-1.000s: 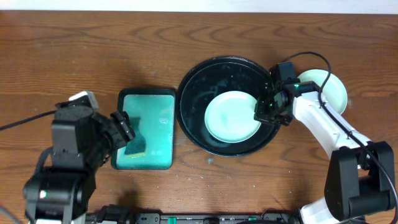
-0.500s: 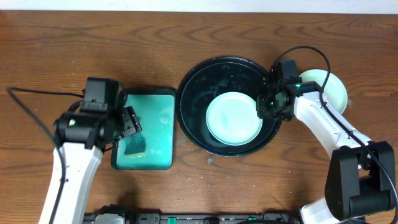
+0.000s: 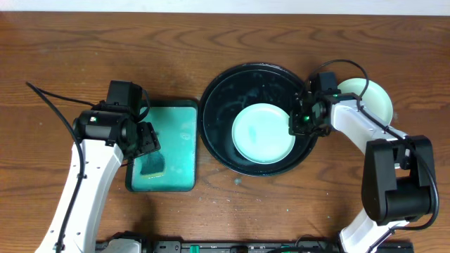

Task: Clean dirty plates on tray and stack at the side
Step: 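Grasp the sponge from the soapy tray with the left gripper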

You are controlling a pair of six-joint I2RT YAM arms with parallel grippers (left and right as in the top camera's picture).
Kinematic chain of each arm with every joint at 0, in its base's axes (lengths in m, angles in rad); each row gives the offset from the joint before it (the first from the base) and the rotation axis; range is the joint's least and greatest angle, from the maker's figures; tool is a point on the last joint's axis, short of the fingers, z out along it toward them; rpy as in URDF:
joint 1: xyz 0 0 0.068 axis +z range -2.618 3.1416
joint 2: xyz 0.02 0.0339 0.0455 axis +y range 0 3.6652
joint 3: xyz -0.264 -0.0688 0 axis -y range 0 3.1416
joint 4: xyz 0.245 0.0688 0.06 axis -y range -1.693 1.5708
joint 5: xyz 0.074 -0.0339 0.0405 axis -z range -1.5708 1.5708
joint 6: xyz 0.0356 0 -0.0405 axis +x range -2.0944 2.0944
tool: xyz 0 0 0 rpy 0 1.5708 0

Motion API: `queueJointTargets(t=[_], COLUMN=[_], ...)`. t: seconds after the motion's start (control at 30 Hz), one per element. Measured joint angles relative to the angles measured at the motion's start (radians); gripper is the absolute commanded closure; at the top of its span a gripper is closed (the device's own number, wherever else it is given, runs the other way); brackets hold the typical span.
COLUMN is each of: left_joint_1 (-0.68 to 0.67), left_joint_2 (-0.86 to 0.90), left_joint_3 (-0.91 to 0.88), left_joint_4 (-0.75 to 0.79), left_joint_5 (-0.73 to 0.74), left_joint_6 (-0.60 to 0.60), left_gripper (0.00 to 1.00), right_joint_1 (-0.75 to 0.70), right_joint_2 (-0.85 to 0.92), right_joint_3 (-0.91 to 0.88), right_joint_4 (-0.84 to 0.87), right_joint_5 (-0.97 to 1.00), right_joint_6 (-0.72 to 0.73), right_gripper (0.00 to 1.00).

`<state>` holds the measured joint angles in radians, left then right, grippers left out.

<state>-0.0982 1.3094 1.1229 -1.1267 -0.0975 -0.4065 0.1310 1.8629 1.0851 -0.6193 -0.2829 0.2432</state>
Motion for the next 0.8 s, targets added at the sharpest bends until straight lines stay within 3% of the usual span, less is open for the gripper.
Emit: queueJointTargets(t=[0.4, 0.5, 0.6, 0.7, 0.8], left_joint_1=[0.056, 0.069, 0.069, 0.069, 0.069], left_joint_2=[0.083, 0.207, 0.335, 0.458, 0.542], left_joint_3=[0.000, -0.001, -0.001, -0.002, -0.002], left_joint_4=[0.080, 0.090, 0.110, 0.159, 0.194], left_joint_5=[0.003, 0.054, 0.098, 0.147, 0.167], left_joint_6=[-0.001, -0.004, -0.004, 0.003, 0.014], left_gripper=[0.23, 0.35, 0.40, 0.60, 0.92], right_joint_1=[-0.005, -0.005, -0.005, -0.005, -0.005], right_joint_2=[0.000, 0.000, 0.000, 0.000, 0.000], right_joint_3=[-0.002, -0.003, -0.003, -0.002, -0.002], right_joint_4=[-0.012, -0.012, -0.013, -0.013, -0.014], right_joint_5=[-0.024, -0.024, -0.024, -0.024, -0.025], right_joint_6=[0.048, 0.048, 0.048, 0.048, 0.048], right_gripper=[0.99, 0.99, 0.99, 0.99, 0.99])
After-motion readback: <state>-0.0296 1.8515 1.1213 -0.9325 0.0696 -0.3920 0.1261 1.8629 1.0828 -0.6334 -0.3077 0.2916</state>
